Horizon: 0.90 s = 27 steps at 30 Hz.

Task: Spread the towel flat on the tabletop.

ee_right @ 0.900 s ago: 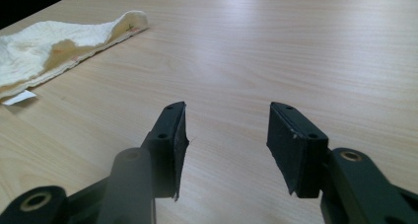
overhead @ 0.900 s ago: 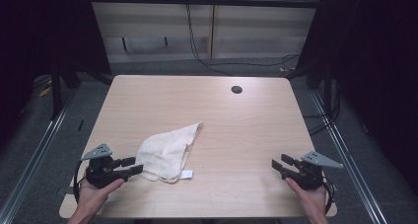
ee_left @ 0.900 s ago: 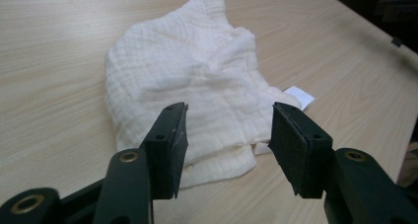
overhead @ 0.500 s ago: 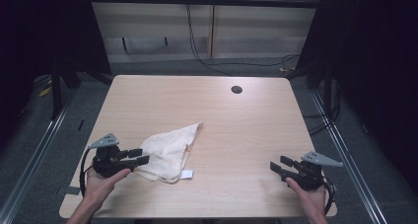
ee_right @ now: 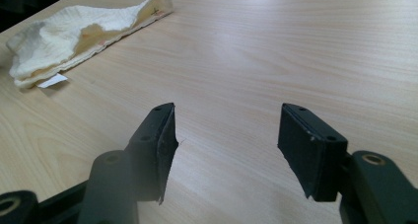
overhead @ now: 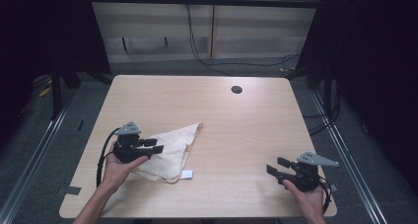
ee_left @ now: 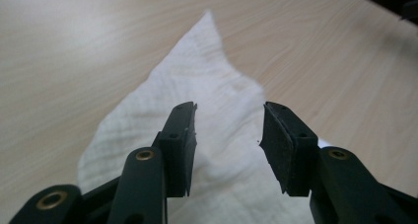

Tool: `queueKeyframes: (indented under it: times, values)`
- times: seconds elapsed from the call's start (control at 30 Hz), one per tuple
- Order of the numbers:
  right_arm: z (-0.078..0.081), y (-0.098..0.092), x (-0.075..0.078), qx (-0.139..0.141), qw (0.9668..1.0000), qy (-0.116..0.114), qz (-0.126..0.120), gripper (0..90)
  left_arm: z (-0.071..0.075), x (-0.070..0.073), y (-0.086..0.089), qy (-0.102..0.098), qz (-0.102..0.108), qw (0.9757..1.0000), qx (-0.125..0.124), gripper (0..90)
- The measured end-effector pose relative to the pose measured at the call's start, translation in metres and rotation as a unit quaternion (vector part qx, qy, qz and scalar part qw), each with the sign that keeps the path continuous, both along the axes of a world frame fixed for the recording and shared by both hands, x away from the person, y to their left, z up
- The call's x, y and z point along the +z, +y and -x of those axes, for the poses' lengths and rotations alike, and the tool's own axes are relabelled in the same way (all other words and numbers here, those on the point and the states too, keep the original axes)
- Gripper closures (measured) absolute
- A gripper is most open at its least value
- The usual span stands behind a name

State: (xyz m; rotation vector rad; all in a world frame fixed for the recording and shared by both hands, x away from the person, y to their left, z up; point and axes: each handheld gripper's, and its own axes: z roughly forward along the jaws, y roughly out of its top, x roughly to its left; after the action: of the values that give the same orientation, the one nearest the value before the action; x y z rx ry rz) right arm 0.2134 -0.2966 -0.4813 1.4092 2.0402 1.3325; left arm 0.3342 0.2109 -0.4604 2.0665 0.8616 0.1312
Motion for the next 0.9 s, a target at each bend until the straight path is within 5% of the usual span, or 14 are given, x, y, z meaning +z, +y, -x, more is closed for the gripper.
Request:
queueKeyframes:
  times: [0.2, 0.37, 0.43, 0.47, 0.57, 0.6, 0.9]
  values:
    - [0.002, 0.001, 0.0, 0.008, 1.0, 0.003, 0.0, 39.6, -0.004, -0.013, 0.0, 0.012, -0.016, 0.9998, -0.007, 54.5]
    - [0.003, 0.0, 0.001, 0.013, 0.9999, 0.005, -0.004, 40.5, -0.005, -0.032, -0.001, 0.033, -0.05, 0.9982, -0.009, 54.9]
    - [0.003, -0.001, 0.001, 0.013, 0.9999, 0.005, -0.004, 40.5, -0.004, -0.036, -0.002, 0.025, -0.053, 0.9983, -0.01, 57.8]
    - [0.002, -0.001, 0.0, 0.013, 0.9999, 0.009, -0.005, 40.0, -0.004, -0.036, -0.004, 0.033, -0.045, 0.9983, -0.016, 68.9]
    - [0.001, -0.001, -0.001, 0.015, 0.9998, 0.013, -0.008, 39.5, -0.002, -0.038, -0.007, 0.036, -0.04, 0.9983, -0.025, 76.9]
    - [0.001, 0.0, -0.001, 0.018, 0.9997, 0.015, -0.01, 39.4, 0.001, -0.036, -0.011, 0.027, -0.052, 0.9977, -0.035, 82.1]
    - [0.001, 0.002, -0.002, 0.015, 0.9996, 0.024, 0.003, 38.4, 0.005, -0.038, -0.038, 0.029, -0.044, 0.9965, -0.065, 86.7]
